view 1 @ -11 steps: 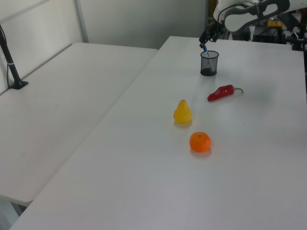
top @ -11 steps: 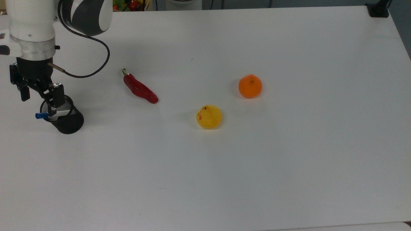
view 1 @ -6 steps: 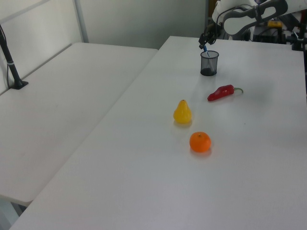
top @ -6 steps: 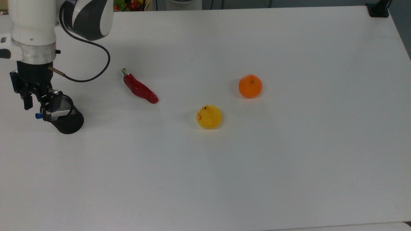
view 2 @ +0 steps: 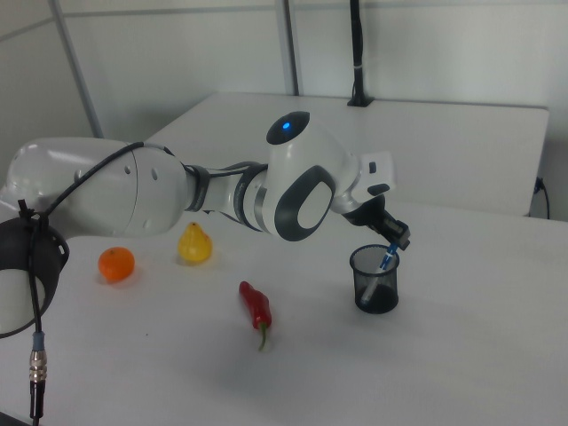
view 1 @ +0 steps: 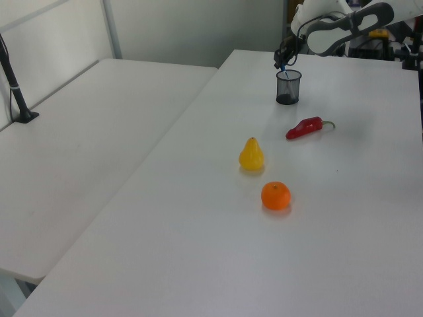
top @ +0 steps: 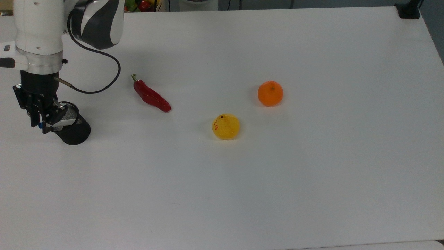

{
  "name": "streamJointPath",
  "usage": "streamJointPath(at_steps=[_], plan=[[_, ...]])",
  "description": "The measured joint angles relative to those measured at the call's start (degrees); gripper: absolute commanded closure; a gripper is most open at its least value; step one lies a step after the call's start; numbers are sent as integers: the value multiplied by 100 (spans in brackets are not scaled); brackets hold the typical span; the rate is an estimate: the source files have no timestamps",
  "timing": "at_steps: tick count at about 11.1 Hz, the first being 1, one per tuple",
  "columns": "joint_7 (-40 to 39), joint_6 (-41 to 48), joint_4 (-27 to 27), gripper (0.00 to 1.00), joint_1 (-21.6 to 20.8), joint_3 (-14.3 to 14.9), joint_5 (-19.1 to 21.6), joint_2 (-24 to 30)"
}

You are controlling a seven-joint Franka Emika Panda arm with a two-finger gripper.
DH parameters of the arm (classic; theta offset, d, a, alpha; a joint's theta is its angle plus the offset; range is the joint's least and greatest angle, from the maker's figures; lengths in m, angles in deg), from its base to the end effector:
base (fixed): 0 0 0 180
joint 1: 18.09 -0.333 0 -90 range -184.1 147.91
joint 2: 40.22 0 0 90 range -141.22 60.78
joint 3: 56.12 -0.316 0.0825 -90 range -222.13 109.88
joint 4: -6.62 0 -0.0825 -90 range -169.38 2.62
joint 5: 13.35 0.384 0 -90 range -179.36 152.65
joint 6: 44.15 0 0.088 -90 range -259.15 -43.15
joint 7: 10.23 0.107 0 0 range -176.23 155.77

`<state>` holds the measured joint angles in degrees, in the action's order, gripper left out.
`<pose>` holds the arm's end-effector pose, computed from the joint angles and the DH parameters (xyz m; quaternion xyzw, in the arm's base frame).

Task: Take marker pen
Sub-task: 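Lower the gripper into the cup and close on the blue-capped marker, then lift the marker up out of the pen cup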

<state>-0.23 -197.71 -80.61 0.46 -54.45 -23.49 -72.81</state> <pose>0.7036 -0.2486 0.3950 0.9375 -0.1819 0.2816 0.0929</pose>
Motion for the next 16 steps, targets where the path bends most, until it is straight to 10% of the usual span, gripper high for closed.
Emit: streamJointPath(at_steps=[13, 16], plan=[[1017, -527, 419, 100, 31, 1, -296, 60], [1080, -527, 465, 100, 36, 1, 251, 281]])
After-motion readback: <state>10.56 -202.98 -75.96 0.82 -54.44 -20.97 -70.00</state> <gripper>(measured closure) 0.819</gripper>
